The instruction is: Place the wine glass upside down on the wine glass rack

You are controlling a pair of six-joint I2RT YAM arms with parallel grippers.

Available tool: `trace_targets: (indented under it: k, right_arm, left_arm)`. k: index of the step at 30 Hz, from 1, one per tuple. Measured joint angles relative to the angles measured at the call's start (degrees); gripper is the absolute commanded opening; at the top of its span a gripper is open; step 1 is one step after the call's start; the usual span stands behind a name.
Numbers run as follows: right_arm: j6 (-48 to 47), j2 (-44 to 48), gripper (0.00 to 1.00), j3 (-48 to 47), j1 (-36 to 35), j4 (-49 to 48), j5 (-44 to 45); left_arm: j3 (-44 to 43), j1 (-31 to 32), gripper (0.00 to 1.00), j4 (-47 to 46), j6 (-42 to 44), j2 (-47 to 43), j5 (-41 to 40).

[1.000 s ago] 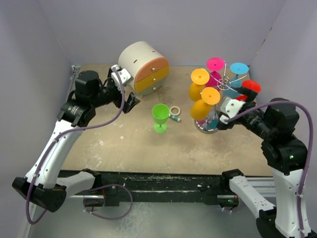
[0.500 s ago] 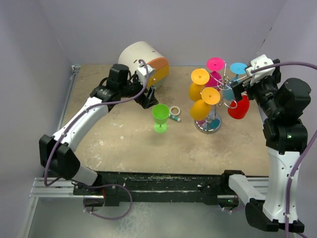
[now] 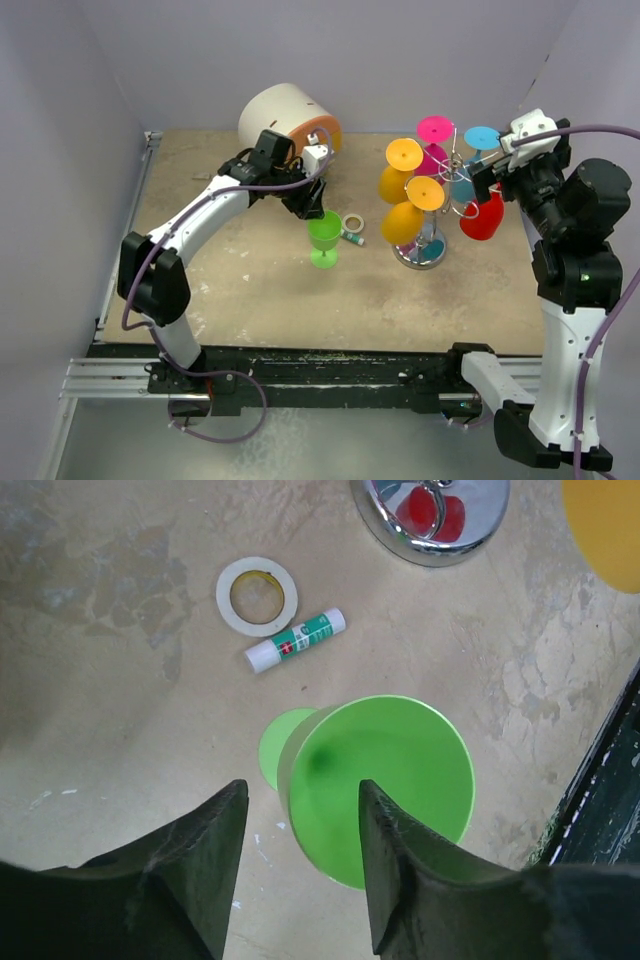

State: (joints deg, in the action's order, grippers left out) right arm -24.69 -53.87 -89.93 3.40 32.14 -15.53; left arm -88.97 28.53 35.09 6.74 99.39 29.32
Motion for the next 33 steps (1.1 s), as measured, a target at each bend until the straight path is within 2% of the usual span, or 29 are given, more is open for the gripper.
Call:
trace_targets:
  k: [4,10,21,27,33]
  right_arm:
    - [-0.74,-0.15,1.0,0.0,0.0,0.02,0.0]
    - [-1.51,-0.13,1.0,0.0,0.0,0.02,0.0]
    - [-2.12,-0.13,1.0,0.09,0.0,0.0,-0.46]
    - [-2.54,-0.13,1.0,0.24,0.0,0.2,-1.09]
    - [-3.28,-0.2,0.9,-0.52,0.02,2.03,-7.8]
  left_arm:
    - [-0.94,0.79,0.39,1.57,0.5,2.64,-0.02]
    - [-0.94,1.95,0.2,3.34,1.25,4.94,-0.55]
    - [-0.96,2.25,0.0,4.39,3.72,4.24,-4.02]
    - [-1.4,2.25,0.0,6.71,7.08,-1.14,-6.23]
    - [-4.07,2.25,0.0,11.19,12.17,-9.27,-6.12]
